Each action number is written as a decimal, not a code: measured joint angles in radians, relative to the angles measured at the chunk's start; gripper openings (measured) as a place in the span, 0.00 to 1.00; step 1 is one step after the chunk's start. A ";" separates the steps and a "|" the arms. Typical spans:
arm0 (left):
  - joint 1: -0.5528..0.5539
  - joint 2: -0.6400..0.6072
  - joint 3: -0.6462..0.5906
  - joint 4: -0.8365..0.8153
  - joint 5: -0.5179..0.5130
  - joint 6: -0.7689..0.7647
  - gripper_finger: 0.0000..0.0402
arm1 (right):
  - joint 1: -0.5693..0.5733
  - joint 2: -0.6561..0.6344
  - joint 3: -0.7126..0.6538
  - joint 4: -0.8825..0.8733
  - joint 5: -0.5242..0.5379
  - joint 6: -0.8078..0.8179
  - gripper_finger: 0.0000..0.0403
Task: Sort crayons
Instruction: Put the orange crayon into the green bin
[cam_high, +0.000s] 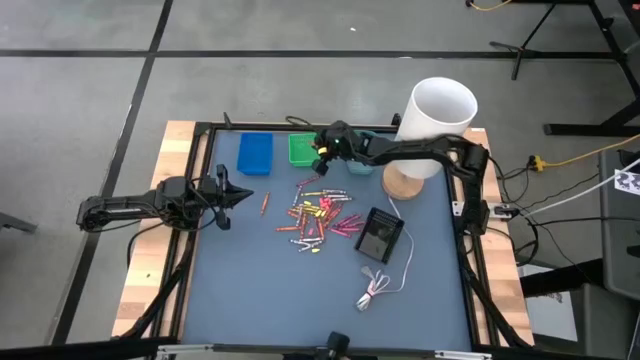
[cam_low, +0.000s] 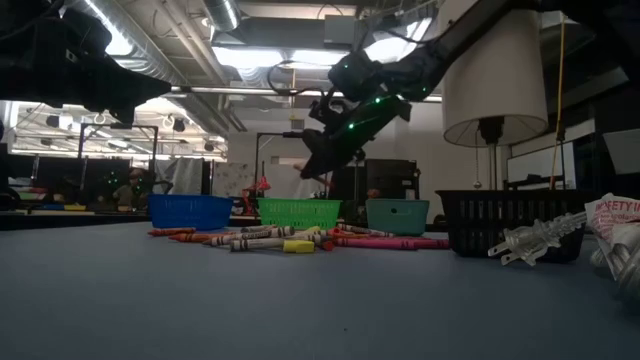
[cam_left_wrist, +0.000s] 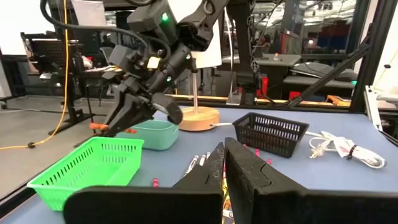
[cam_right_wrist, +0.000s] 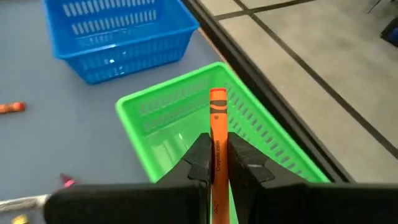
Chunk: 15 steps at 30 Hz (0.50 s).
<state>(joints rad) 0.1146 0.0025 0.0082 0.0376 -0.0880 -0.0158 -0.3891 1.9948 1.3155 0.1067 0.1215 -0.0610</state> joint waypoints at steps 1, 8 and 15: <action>0.000 0.000 0.000 0.000 0.000 0.000 0.00 | -0.005 0.005 0.000 0.009 -0.001 0.000 0.08; 0.000 0.000 0.000 0.000 0.000 0.000 0.00 | -0.012 0.005 0.000 0.028 -0.001 0.000 0.08; 0.000 0.000 0.000 0.000 0.000 0.000 0.00 | -0.010 0.005 0.000 0.034 -0.003 0.000 0.08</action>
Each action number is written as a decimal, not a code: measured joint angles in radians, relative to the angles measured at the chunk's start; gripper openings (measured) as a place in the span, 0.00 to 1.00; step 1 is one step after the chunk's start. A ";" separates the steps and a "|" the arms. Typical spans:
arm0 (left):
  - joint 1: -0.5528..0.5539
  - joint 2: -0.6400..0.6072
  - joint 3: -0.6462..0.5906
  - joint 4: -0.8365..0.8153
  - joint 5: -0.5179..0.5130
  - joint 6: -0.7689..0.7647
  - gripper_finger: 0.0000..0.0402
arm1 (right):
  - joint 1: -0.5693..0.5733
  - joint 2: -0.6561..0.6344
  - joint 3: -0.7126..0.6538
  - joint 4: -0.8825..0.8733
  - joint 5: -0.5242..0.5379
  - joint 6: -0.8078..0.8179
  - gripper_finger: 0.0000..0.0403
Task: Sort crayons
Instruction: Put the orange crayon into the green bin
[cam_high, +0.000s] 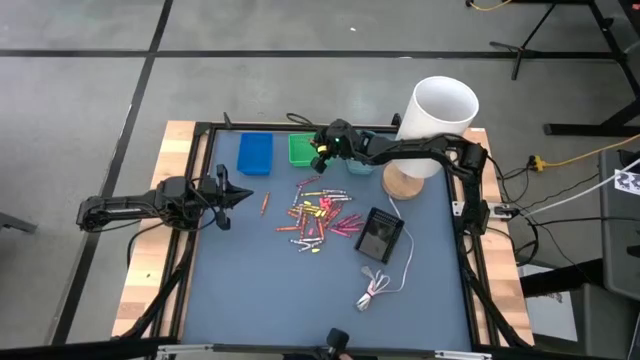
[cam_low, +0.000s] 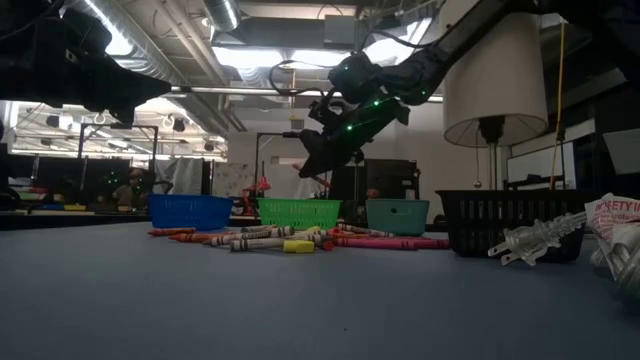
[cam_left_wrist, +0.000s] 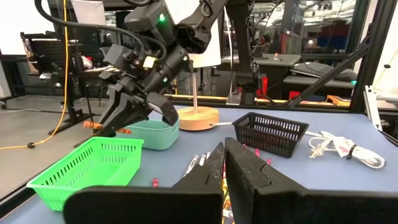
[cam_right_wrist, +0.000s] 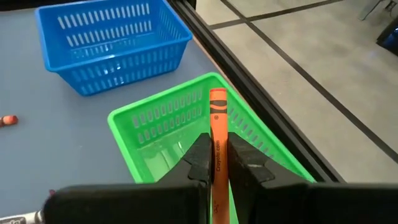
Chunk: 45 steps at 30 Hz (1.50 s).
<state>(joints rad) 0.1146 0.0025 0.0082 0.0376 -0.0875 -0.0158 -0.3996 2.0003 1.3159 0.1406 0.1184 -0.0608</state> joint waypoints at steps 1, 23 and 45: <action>0.000 0.000 0.000 0.000 0.000 0.000 0.00 | 0.000 0.000 0.000 0.001 0.000 0.000 0.08; 0.000 0.033 0.000 -0.023 0.102 -0.010 0.00 | 0.035 0.000 0.000 -0.003 -0.228 0.028 0.34; 0.000 0.114 0.000 -0.019 0.004 -0.169 0.27 | 0.417 -0.002 0.457 -0.683 -0.171 -0.079 0.34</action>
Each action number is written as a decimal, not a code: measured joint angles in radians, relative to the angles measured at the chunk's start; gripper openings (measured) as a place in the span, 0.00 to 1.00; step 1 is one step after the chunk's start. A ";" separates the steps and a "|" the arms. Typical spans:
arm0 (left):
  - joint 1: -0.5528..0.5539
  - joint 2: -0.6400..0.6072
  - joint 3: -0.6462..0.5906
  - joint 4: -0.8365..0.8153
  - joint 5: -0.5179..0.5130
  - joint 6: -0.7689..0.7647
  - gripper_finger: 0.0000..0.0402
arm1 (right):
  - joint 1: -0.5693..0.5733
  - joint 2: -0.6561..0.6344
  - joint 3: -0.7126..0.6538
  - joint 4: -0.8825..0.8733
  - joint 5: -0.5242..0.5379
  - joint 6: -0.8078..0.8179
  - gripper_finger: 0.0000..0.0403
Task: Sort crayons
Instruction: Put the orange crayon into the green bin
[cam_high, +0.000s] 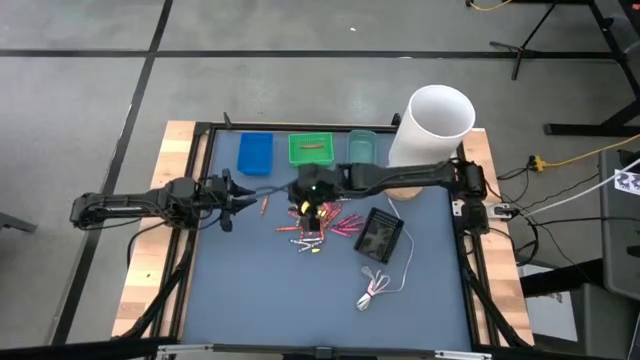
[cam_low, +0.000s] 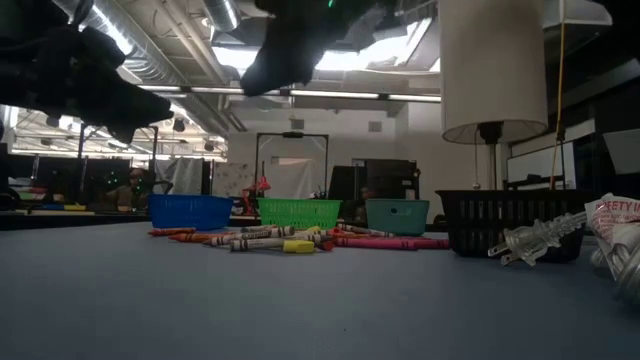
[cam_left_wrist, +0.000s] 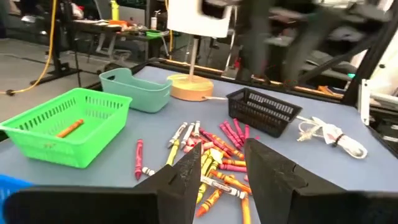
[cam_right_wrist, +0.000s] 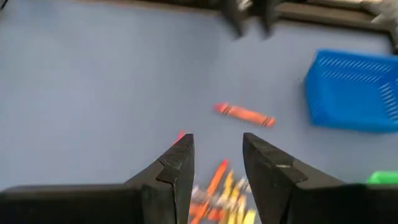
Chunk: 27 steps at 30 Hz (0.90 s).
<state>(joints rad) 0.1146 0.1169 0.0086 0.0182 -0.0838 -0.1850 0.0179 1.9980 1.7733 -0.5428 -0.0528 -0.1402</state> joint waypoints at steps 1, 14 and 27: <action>0.000 0.006 0.000 0.001 -0.009 0.000 0.27 | 0.015 0.000 0.022 -0.050 0.000 0.000 0.34; 0.000 0.224 -0.001 0.058 -0.088 -0.093 0.27 | 0.167 -0.074 0.048 -0.384 0.226 0.139 0.34; 0.000 0.459 0.000 0.133 -0.187 -0.097 0.27 | 0.215 -0.099 -0.053 -0.412 0.358 0.319 0.34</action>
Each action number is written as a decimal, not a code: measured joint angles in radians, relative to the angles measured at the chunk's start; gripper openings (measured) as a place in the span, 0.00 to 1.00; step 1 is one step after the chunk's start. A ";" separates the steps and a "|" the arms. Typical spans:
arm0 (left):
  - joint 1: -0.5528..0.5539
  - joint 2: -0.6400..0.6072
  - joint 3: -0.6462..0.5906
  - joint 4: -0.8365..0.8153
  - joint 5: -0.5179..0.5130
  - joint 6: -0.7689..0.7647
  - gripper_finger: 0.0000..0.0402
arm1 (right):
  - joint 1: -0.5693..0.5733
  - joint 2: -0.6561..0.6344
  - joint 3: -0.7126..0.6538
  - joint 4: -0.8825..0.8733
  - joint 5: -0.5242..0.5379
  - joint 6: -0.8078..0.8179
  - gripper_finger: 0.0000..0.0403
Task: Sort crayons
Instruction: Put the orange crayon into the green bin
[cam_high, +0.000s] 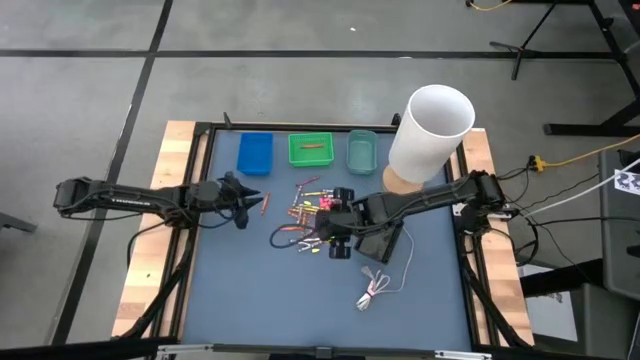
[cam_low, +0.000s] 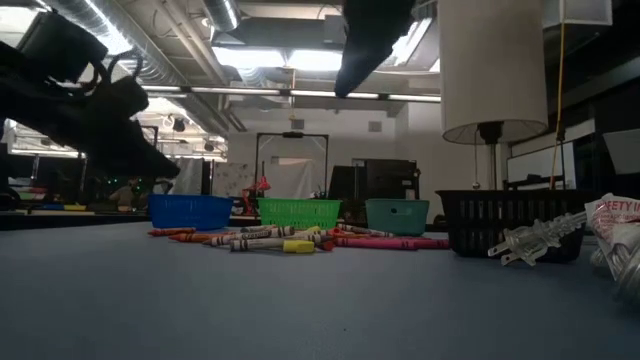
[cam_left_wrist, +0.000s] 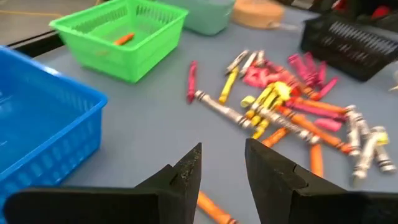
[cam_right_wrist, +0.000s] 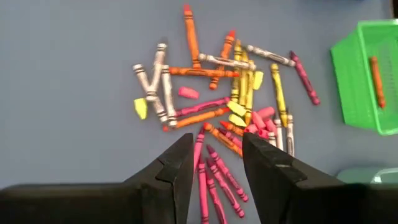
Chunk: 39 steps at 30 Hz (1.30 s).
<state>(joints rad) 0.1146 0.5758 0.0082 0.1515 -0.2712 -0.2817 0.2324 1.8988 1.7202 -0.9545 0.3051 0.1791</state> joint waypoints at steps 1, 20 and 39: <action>0.000 0.011 0.000 -0.001 -0.013 0.000 0.27 | -0.005 0.000 -0.009 0.029 0.009 0.004 0.34; 0.000 0.208 0.000 0.170 -0.041 -0.017 0.27 | -0.006 0.000 -0.046 0.369 0.009 0.000 0.34; 0.000 0.256 0.002 0.260 -0.026 0.082 0.27 | -0.004 0.000 -0.046 0.438 0.009 -0.002 0.34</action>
<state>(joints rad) 0.1146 0.8322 0.0100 0.4118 -0.2974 -0.1997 0.2287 1.8984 1.6737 -0.5163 0.3141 0.1776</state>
